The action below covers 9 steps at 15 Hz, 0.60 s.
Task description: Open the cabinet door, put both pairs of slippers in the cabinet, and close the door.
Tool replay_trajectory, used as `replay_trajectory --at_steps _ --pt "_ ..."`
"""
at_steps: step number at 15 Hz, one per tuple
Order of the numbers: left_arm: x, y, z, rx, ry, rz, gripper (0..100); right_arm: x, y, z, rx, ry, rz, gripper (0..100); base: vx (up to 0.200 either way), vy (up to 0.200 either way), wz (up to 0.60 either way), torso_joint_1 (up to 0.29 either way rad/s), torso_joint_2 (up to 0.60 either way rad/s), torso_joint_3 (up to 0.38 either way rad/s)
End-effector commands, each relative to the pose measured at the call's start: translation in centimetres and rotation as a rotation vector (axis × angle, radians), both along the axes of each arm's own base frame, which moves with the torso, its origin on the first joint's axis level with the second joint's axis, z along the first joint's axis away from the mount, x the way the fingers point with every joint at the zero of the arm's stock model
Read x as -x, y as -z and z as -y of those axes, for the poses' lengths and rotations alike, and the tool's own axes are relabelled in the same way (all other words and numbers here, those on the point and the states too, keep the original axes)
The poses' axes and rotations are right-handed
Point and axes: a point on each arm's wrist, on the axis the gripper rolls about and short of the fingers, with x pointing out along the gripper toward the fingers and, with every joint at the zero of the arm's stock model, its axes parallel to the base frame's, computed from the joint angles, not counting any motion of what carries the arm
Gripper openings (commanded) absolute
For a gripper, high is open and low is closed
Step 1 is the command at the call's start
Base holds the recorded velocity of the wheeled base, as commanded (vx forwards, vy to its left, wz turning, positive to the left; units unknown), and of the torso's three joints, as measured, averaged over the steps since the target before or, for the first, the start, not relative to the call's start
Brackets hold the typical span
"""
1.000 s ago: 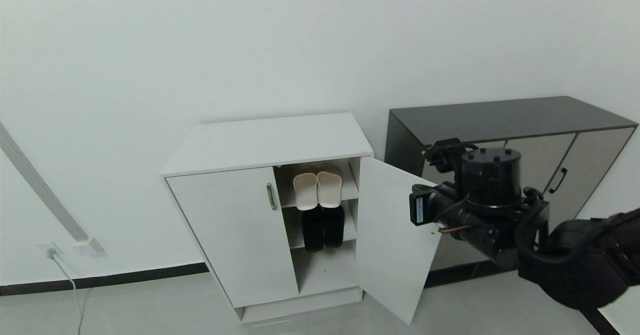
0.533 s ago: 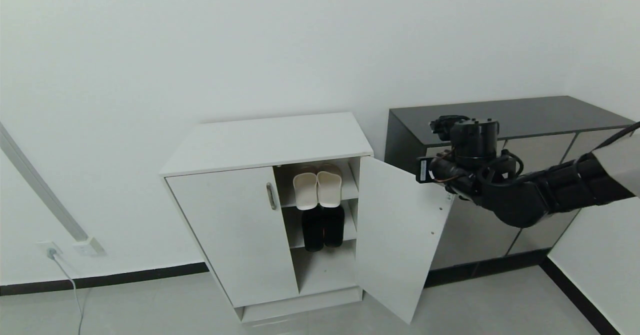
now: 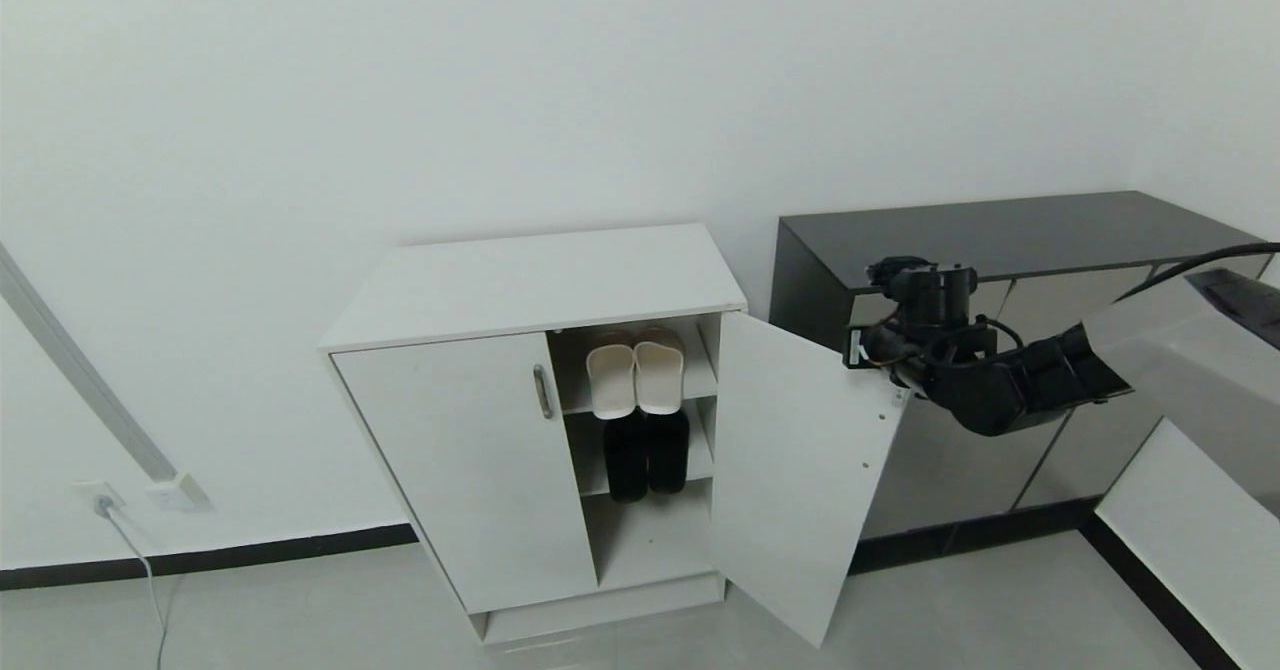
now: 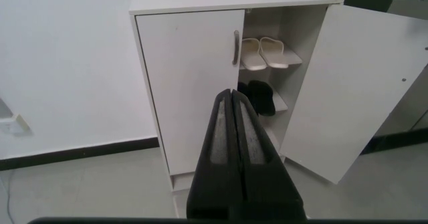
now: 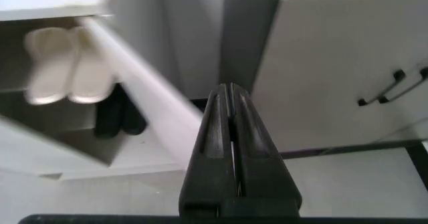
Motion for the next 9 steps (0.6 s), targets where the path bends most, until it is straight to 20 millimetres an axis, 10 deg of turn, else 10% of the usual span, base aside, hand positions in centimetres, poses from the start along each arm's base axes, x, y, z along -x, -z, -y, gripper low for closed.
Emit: replay_trajectory --at_steps 1,9 --pt "0.0 0.0 0.0 0.000 -0.001 0.000 0 -0.5 1.2 0.2 0.008 0.008 -0.025 0 0.000 0.000 0.00 0.000 0.00 0.000" --pt "0.0 0.0 0.0 0.000 -0.002 0.000 0 2.1 0.7 -1.2 0.028 -0.040 -0.077 0 0.000 0.000 0.00 0.000 0.00 0.000"
